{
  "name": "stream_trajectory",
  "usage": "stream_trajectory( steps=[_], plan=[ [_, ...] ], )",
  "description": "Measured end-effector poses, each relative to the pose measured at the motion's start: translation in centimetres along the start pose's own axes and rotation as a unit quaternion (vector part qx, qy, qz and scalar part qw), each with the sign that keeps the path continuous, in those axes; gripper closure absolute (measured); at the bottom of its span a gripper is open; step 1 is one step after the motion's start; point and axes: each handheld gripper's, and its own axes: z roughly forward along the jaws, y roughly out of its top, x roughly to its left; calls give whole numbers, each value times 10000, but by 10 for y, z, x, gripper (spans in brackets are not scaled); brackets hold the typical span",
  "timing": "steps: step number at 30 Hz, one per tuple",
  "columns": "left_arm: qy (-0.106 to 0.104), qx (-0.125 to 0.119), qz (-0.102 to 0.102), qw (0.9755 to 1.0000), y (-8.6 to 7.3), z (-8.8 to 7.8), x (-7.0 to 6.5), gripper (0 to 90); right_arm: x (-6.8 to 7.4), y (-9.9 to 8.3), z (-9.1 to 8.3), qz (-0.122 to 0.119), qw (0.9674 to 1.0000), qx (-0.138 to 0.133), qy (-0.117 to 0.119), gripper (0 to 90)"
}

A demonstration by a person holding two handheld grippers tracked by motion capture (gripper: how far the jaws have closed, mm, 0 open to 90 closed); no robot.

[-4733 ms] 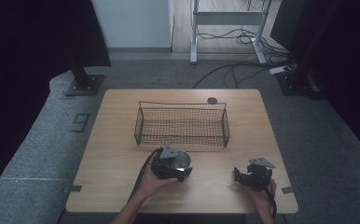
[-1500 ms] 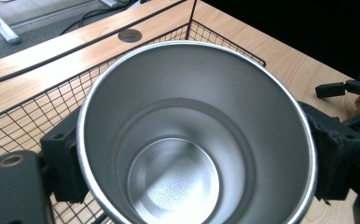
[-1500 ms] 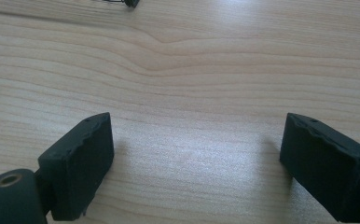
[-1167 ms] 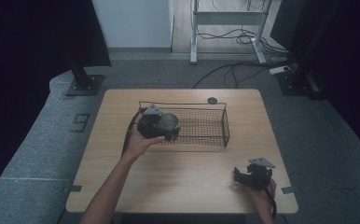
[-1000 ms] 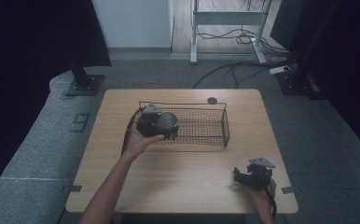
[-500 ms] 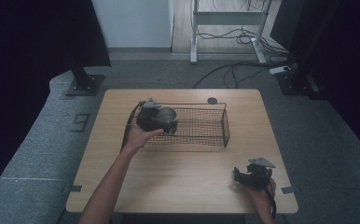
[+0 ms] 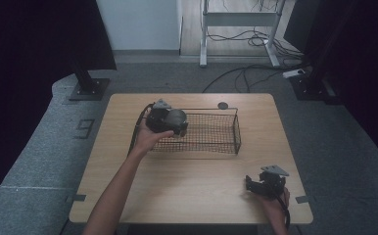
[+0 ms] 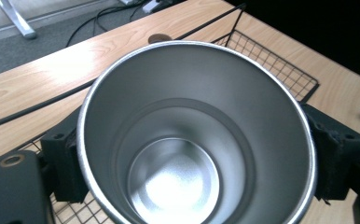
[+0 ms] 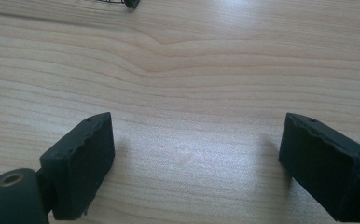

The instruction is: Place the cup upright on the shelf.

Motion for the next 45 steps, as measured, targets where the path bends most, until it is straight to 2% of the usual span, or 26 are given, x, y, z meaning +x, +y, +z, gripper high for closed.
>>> stream_trajectory(
  steps=[7, 13, 21, 28, 33, 37, 45],
  plan=[
    [-72, 38, -33, 10000, 3, 9, 5, 134, 0, 0, 0, 0, 10000, 0, 1, 101],
    [72, 160, -133, 9998, -1, 25, 11, 134, 0, 0, 0, 1, 10000, 1, 1, 101],
    [-14, 248, -230, 9994, -3, 40, 17, 134, 0, 0, 0, -1, 10000, 0, 1, 101],
    [-33, 387, -210, 9990, -4, 54, 18, 133, 0, 0, 0, -3, 10000, -2, 2, 101],
    [-36, 441, -233, 9987, -5, 60, 20, 133, 0, 0, 0, -1, 10000, -1, 5, 101],
    [33, 608, -232, 9979, -7, 67, 22, 133, 0, 0, 0, -1, 10000, -1, 6, 101],
    [71, 682, -270, 9973, -9, 71, 26, 133, 0, 0, 0, -2, 10000, -2, 3, 101]
  ],
)
